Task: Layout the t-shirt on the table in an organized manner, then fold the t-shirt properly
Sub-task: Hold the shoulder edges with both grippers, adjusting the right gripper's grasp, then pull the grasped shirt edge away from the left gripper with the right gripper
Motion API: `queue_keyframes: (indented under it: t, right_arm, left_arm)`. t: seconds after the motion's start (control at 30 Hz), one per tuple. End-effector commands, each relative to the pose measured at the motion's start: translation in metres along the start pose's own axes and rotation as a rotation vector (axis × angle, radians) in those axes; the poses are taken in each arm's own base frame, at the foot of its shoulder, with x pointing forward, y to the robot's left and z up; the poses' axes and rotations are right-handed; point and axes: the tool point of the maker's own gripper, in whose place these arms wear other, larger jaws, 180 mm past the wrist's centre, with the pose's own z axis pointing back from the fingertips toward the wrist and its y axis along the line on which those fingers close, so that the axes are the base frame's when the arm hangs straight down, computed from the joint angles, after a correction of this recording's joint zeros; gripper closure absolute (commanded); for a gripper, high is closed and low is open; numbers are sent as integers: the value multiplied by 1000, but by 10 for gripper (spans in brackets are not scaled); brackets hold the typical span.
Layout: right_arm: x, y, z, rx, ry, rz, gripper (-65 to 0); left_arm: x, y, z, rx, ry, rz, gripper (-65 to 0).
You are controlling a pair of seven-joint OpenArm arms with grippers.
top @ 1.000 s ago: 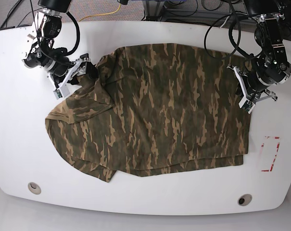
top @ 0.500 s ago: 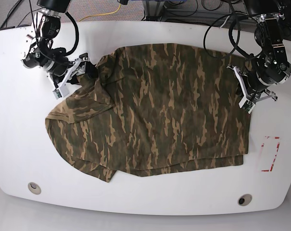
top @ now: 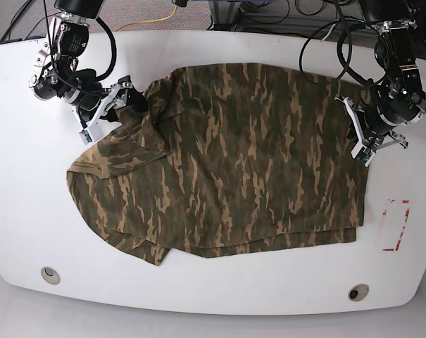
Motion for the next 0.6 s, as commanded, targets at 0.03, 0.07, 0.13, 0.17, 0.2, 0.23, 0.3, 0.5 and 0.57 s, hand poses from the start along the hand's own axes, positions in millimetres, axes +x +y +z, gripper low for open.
queue_keyframes:
  t: [0.03, 0.07, 0.13, 0.17, 0.2, 0.23, 0.3, 0.5, 0.57]
  right_arm:
    - [15, 1, 5, 4, -46, 22, -466]
    - [15, 2, 4, 5, -47, 21, -466]
    - [15, 2, 4, 6, -47, 20, -466]
    - [15, 2, 4, 6, -47, 20, -465]
    - [15, 3, 3, 8, -47, 20, -461]
    - [14, 3, 3, 11, -46, 21, -452]
    - [13, 9, -1, 26, -35, 32, -392]
    - [11, 19, -8, 57, -15, 52, -86]
    - [11, 22, -10, 65, -9, 58, 0]
  left_arm:
    - [9, 6, 5, 15, -33, -13, -4]
    - [9, 6, 5, 15, -33, -13, -4]
    - [9, 6, 5, 15, -33, -13, -4]
    - [9, 6, 5, 15, -33, -13, -4]
    - [9, 6, 5, 15, -33, -13, -4]
    - [9, 6, 5, 15, -33, -13, -4]
    - [9, 6, 5, 15, -33, -13, -4]
    - [9, 6, 5, 15, -33, -13, -4]
    - [9, 6, 5, 15, -33, -13, -4]
